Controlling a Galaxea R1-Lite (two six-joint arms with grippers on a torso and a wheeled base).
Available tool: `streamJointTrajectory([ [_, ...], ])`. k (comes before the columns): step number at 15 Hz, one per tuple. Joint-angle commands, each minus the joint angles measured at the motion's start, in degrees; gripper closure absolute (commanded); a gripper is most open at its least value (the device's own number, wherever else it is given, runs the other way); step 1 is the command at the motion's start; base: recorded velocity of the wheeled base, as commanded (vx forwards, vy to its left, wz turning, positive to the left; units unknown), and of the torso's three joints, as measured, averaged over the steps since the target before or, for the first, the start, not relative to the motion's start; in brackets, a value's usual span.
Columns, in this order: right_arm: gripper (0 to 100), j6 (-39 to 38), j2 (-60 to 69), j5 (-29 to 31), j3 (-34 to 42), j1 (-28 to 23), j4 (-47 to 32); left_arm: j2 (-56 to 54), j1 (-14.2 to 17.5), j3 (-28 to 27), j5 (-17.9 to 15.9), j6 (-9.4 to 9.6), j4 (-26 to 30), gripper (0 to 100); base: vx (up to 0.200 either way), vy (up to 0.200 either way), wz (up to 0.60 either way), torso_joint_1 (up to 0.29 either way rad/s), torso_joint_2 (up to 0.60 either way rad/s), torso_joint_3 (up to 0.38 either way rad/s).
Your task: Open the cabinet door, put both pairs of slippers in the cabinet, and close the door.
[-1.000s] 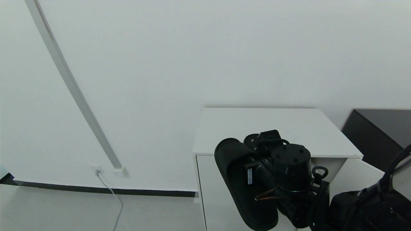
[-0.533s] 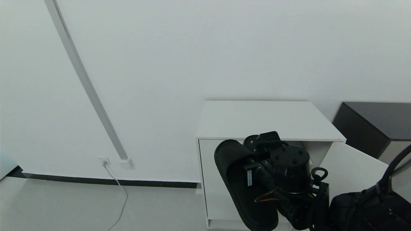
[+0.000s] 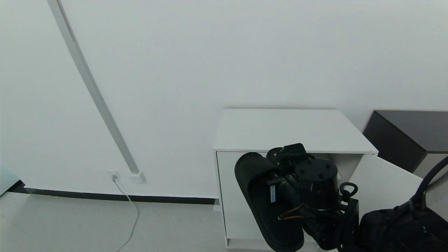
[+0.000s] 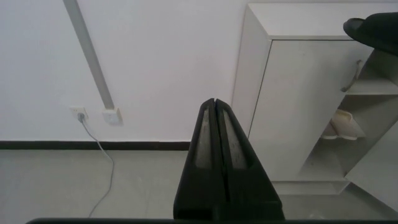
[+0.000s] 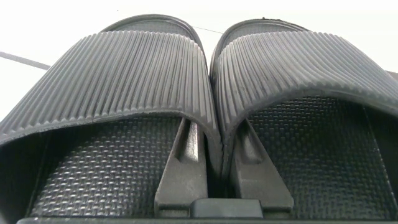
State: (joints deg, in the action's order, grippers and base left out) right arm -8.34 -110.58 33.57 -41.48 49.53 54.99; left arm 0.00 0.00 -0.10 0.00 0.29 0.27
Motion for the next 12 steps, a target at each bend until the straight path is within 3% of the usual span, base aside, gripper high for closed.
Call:
streamJointTrajectory([
  [1, 100, -0.01, -0.16, 0.0, 0.0, 0.04, 0.03, 0.09, 0.0, 0.01, 0.0, -0.03, 0.0, 100, 0.0, -0.2, 0.0, 0.002, -0.01, -0.002],
  [12, 100, 0.08, -0.16, 0.18, 0.44, 0.04, 0.12, 0.09, 0.0, 0.01, 0.0, 0.06, 0.0, 100, 0.0, -0.2, 0.0, 0.002, 0.0, 0.001],
])
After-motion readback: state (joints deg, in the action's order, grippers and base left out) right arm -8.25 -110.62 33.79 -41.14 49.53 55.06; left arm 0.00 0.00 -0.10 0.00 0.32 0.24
